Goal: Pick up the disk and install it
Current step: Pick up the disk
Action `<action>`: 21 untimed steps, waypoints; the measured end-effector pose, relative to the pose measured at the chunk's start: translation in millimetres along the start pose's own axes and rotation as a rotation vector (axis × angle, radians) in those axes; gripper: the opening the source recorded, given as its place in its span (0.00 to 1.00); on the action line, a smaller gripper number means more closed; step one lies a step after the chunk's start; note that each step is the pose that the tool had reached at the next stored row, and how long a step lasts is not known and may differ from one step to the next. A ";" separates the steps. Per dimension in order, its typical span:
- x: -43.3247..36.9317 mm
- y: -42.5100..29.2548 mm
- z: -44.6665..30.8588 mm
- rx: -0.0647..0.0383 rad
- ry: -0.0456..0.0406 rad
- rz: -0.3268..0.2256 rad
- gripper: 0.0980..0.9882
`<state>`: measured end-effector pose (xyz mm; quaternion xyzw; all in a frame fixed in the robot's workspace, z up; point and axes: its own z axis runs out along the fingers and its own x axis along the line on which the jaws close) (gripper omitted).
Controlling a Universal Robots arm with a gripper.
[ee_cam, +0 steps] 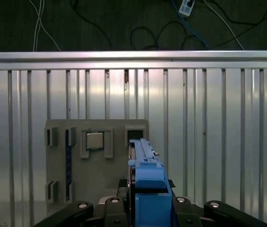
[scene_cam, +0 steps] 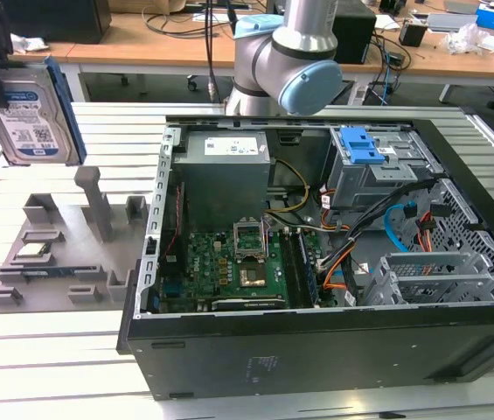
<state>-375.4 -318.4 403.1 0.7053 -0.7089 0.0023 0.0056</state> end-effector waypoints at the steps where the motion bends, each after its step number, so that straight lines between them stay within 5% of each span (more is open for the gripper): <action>1: 0.0 -0.1 -1.4 0.000 0.0000 0.000 0.30; 21: -0.9 -1.4 -55.5 -0.002 0.0000 0.000 0.30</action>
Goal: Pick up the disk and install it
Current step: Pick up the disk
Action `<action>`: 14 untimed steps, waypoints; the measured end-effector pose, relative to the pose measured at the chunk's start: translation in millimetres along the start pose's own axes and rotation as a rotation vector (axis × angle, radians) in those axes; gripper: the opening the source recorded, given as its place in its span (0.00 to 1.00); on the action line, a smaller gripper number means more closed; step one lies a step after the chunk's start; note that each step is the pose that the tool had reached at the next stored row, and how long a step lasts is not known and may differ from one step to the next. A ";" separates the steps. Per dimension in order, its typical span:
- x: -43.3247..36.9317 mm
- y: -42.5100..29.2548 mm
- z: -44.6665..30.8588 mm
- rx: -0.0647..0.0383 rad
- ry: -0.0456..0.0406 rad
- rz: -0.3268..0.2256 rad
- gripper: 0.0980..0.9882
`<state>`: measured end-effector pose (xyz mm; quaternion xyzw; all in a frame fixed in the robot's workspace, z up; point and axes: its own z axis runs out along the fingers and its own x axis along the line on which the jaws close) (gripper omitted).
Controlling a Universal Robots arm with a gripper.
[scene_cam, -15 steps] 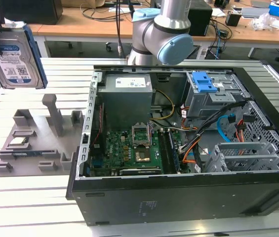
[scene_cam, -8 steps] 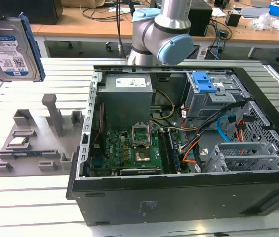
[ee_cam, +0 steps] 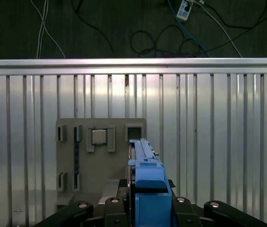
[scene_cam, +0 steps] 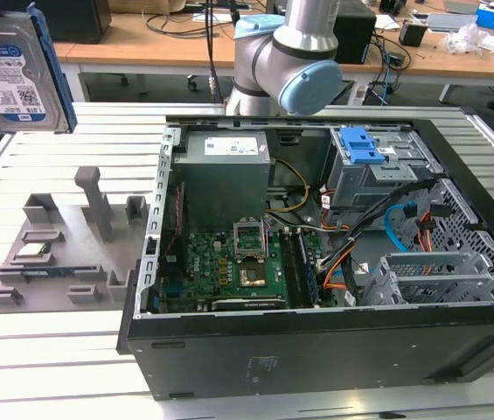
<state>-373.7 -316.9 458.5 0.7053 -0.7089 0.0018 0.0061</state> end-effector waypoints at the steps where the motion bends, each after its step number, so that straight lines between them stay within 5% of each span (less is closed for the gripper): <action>1: 0.0 0.0 -2.3 0.000 0.0000 0.000 0.30; 14: -0.4 -0.8 -34.8 -0.001 0.0000 0.000 0.30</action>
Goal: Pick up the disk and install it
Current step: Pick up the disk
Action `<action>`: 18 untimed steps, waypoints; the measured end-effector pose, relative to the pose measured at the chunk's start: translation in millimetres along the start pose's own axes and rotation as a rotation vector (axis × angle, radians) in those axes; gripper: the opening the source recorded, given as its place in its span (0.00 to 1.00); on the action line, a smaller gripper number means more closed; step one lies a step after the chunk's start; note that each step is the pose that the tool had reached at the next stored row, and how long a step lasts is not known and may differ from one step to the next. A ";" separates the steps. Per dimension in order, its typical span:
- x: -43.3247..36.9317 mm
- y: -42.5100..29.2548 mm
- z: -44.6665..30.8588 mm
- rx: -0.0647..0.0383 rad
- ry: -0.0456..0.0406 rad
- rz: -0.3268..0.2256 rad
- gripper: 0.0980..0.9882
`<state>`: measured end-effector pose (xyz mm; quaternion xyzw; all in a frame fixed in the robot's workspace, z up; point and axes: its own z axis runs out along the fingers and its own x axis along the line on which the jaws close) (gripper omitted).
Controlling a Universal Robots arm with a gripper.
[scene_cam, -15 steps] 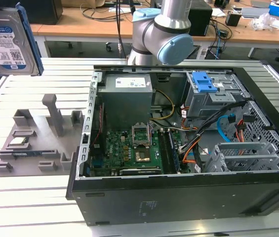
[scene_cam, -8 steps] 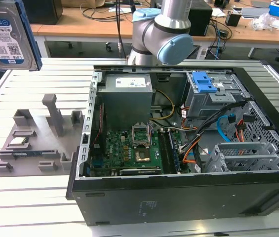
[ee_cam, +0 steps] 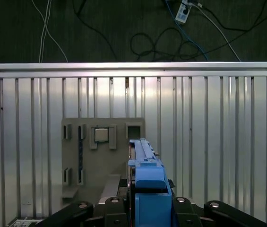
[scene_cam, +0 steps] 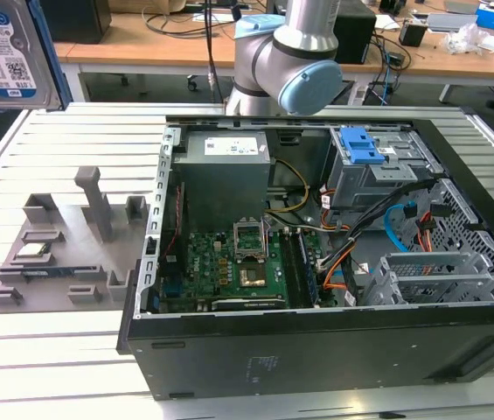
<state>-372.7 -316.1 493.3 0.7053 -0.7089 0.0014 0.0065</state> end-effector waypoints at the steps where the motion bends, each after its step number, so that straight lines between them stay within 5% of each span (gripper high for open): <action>1: 0.0 0.0 -1.8 0.000 -0.0001 0.000 0.30; 18: -0.7 -0.9 -41.9 -0.002 0.0000 0.000 0.30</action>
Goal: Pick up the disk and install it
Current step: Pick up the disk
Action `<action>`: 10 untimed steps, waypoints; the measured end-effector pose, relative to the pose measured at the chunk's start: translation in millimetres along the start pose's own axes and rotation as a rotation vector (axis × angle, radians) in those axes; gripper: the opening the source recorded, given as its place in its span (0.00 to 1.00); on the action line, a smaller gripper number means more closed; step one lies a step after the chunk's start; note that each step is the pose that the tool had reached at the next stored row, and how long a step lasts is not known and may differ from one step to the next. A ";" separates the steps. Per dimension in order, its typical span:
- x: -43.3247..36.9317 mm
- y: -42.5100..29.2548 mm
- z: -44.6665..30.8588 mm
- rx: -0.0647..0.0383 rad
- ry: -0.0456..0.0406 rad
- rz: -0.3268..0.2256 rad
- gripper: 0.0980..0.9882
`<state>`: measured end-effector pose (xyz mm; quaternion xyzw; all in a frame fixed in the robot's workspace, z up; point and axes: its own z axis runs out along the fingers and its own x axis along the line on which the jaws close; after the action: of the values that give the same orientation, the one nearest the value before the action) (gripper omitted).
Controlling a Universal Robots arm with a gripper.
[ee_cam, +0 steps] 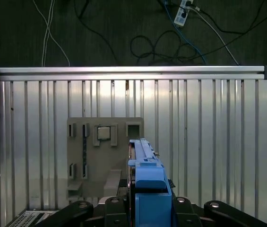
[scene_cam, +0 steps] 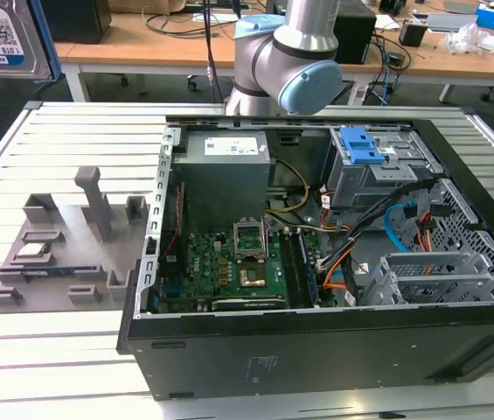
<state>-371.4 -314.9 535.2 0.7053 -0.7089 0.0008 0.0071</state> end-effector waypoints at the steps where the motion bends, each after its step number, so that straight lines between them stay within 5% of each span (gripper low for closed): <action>1: 0.0 0.0 -1.8 0.000 0.0000 0.000 0.30; 10: -0.3 -0.5 -20.9 -0.001 0.0000 0.000 0.30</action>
<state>-370.8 -314.4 556.0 0.7053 -0.7089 0.0005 0.0075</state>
